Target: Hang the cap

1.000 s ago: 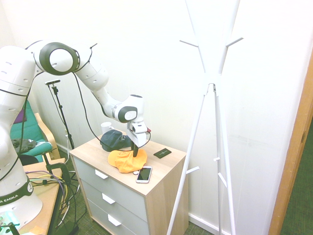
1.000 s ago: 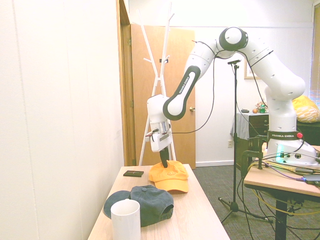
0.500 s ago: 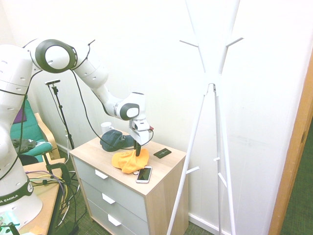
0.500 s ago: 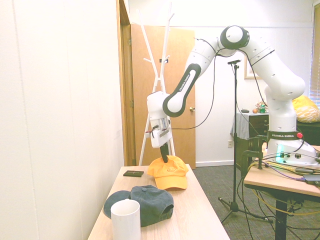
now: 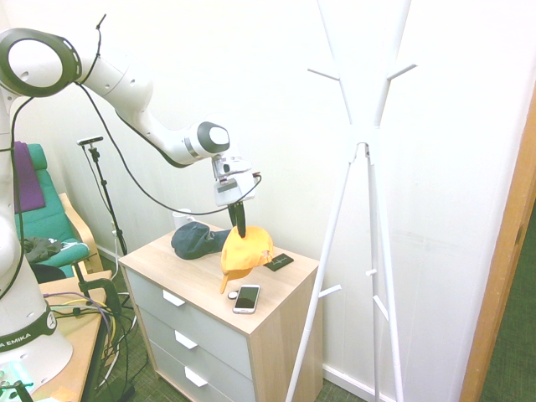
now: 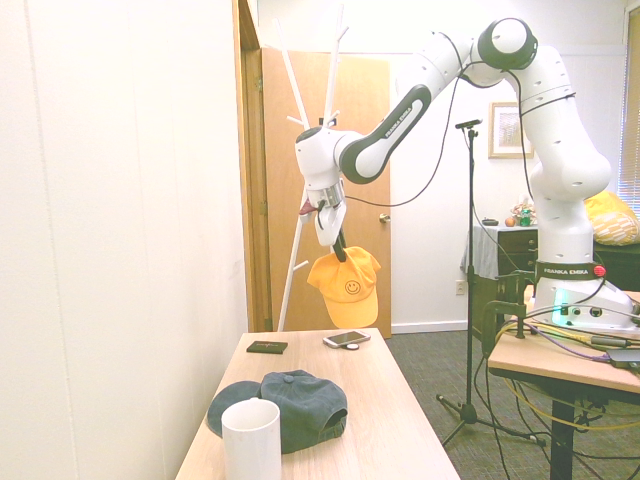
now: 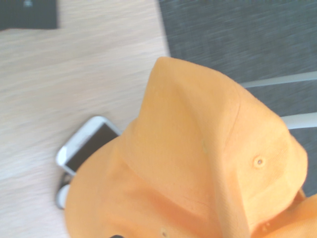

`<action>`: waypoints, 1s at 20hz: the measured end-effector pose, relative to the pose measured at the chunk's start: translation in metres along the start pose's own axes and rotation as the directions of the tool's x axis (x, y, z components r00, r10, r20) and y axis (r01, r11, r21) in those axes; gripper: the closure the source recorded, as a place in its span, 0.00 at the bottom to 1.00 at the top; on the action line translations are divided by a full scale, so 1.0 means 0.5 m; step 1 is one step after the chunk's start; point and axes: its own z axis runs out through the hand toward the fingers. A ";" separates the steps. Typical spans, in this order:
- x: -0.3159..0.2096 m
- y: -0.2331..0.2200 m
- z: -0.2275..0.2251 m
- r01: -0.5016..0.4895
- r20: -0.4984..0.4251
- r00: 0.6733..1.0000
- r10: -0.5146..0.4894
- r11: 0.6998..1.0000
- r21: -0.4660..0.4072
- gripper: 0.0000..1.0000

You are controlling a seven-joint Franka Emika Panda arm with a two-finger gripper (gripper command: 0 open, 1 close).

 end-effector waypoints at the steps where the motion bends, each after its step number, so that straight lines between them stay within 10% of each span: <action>1: 0.009 0.009 -0.017 0.001 -0.023 1.000 -0.002 1.000 -0.016 1.00; 20: 0.227 0.237 -0.342 -0.113 -0.408 0.912 -0.034 0.937 -0.329 1.00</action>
